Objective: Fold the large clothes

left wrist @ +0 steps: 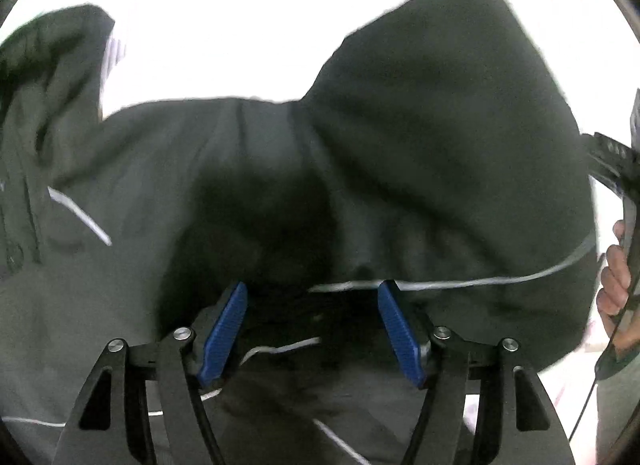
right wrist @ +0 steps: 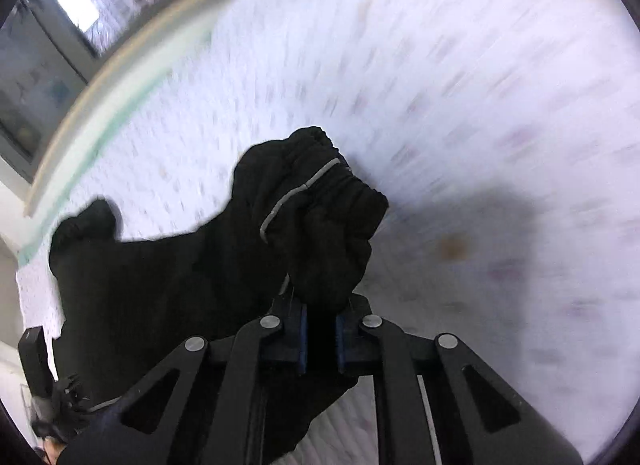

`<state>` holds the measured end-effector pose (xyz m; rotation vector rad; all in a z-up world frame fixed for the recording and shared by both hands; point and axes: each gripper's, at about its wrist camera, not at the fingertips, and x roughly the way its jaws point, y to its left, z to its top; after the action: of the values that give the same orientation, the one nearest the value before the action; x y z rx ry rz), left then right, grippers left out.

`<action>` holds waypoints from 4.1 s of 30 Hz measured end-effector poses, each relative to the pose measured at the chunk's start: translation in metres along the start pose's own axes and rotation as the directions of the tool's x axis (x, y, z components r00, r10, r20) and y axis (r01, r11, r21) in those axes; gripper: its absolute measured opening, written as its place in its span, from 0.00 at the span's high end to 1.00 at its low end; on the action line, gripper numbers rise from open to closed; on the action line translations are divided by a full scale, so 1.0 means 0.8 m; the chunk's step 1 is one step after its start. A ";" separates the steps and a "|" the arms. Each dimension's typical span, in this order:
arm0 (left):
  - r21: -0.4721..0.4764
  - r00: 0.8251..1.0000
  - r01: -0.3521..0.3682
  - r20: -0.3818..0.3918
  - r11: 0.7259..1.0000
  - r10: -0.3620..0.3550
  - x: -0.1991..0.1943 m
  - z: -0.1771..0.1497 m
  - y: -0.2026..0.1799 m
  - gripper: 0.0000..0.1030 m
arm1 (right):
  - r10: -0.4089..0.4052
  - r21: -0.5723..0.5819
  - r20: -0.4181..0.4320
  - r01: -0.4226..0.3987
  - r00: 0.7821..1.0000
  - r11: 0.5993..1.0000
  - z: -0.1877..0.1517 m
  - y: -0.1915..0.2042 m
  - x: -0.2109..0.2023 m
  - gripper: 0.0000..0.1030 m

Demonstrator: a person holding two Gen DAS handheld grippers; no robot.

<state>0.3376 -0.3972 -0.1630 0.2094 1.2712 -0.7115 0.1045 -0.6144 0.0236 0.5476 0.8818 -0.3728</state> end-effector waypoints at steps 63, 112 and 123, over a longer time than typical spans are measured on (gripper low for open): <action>-0.435 0.959 0.250 0.237 0.865 -0.157 -0.203 -0.251 0.299 0.31 | 0.283 -0.440 -0.488 -0.513 0.826 0.737 -0.324 0.478 0.043 0.50; -0.506 0.991 -0.062 0.072 0.860 0.114 -0.101 -0.204 0.397 0.54 | -0.117 -0.547 -0.336 -0.092 0.934 0.832 -0.227 0.507 0.223 0.23; -0.438 0.981 0.003 0.177 0.899 0.083 -0.186 -0.233 0.351 0.51 | -0.012 -0.574 -0.275 -0.154 0.961 0.804 -0.243 0.459 0.093 0.27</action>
<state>0.3374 -0.0291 -0.1497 -0.1988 1.2038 -0.3830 0.2181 -0.2115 -0.0279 0.0415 1.1727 0.0647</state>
